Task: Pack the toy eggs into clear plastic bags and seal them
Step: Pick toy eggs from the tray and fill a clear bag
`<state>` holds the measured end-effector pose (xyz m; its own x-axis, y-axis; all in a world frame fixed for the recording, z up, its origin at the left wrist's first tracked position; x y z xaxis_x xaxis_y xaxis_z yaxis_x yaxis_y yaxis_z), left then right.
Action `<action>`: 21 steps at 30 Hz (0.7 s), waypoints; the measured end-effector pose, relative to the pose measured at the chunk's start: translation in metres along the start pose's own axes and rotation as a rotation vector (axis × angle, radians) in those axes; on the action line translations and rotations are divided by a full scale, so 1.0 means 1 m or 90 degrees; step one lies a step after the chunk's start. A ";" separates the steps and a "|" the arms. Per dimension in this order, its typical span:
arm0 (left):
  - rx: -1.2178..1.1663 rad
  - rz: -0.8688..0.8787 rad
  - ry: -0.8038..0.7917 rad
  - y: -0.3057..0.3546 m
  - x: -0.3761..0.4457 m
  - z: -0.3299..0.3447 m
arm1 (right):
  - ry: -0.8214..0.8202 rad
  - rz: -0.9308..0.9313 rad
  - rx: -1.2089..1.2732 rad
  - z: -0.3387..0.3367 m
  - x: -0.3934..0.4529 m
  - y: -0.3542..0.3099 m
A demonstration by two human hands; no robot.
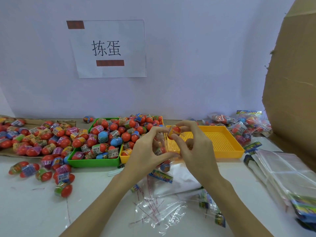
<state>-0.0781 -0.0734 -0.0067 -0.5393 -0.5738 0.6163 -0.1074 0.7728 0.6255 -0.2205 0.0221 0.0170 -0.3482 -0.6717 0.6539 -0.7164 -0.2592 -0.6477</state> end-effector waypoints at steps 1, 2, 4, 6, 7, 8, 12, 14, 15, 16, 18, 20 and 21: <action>-0.002 0.001 0.001 -0.001 0.000 0.000 | 0.020 0.011 0.008 -0.001 -0.001 0.000; -0.005 -0.002 0.000 -0.001 0.000 0.000 | 0.036 0.014 0.014 -0.002 -0.001 -0.001; -0.013 -0.009 -0.006 -0.001 0.001 0.002 | 0.053 0.023 0.030 -0.004 -0.002 -0.001; -0.004 0.004 -0.015 0.000 0.001 0.003 | 0.059 0.041 0.044 -0.007 -0.001 0.001; 0.018 0.024 -0.020 0.002 0.001 0.003 | 0.058 0.045 0.046 -0.008 0.000 0.001; 0.044 0.045 -0.026 0.003 0.000 0.003 | 0.055 0.045 0.046 -0.008 0.000 0.001; 0.093 0.053 -0.026 0.003 -0.002 0.002 | 0.044 0.049 0.052 -0.010 0.000 -0.001; 0.087 0.051 -0.025 0.005 -0.001 0.002 | 0.039 0.055 0.050 -0.009 0.000 0.000; 0.090 0.056 -0.025 0.006 -0.001 0.001 | 0.034 0.057 0.049 -0.009 0.000 0.001; 0.091 0.059 -0.026 0.006 -0.001 0.001 | 0.028 0.055 0.046 -0.008 0.000 0.001; 0.082 0.052 -0.029 0.006 0.000 0.000 | 0.017 0.046 0.038 -0.007 0.000 0.000; 0.064 0.040 -0.037 0.006 0.001 0.001 | 0.008 0.030 0.035 -0.007 0.000 -0.002; 0.051 0.031 -0.043 0.005 0.001 0.001 | 0.003 0.021 0.032 -0.007 0.000 -0.003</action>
<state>-0.0804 -0.0695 -0.0032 -0.6005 -0.5180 0.6091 -0.1453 0.8198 0.5539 -0.2228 0.0275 0.0213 -0.3738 -0.6768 0.6342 -0.6731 -0.2725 -0.6875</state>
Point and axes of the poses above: each hand's wrist, its own x-axis towards the middle knuckle, its own z-axis out of the palm, y = z × x, the point moved 5 cm from there along x, towards the middle knuckle, and after that the axes turned 1 degree about x, right-handed, at the moved point
